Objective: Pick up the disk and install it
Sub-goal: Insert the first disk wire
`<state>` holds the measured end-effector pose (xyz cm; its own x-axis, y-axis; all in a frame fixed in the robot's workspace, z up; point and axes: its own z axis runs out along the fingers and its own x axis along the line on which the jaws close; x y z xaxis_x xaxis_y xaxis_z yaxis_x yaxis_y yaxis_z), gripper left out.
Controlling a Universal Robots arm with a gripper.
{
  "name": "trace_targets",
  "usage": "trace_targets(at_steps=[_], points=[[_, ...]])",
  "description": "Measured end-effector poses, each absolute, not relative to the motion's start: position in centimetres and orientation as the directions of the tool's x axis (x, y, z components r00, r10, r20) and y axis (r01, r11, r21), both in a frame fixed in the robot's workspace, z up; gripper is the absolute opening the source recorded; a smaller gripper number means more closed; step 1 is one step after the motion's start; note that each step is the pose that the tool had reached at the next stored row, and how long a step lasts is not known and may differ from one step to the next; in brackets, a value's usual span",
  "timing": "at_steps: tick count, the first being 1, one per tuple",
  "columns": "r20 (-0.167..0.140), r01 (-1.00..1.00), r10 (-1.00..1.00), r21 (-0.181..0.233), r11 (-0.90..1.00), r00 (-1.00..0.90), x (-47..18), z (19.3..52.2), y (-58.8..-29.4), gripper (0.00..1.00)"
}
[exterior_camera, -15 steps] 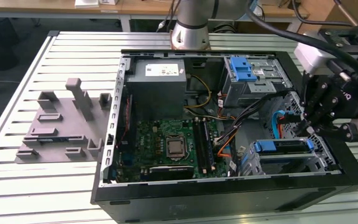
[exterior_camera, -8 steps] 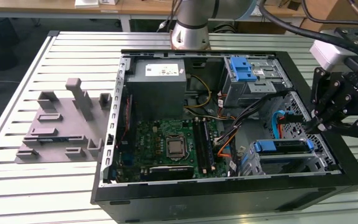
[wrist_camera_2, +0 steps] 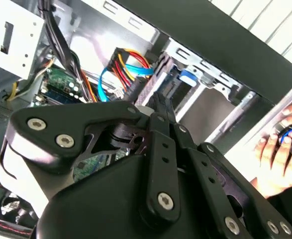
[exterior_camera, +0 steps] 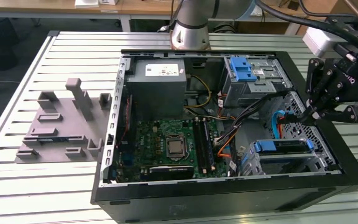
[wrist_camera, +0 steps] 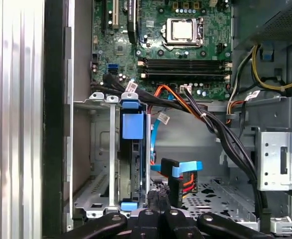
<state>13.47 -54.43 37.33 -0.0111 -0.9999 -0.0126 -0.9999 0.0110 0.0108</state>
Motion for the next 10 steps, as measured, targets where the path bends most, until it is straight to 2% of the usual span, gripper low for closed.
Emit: trace_targets(at_steps=[6,7,8,10], points=[[-0.01,-1.0,-1.0,0.007,0.011,-0.011,13.45,37.32,-54.39,0.11],[-0.008,-1.0,-1.0,0.005,0.011,-0.011,13.44,37.31,-54.33,0.11],[-0.007,-1.0,-1.0,0.003,0.011,-0.011,13.41,37.29,-54.23,0.17],[-0.006,-1.0,-1.0,-0.001,0.011,-0.011,13.27,37.23,-54.01,0.17]])
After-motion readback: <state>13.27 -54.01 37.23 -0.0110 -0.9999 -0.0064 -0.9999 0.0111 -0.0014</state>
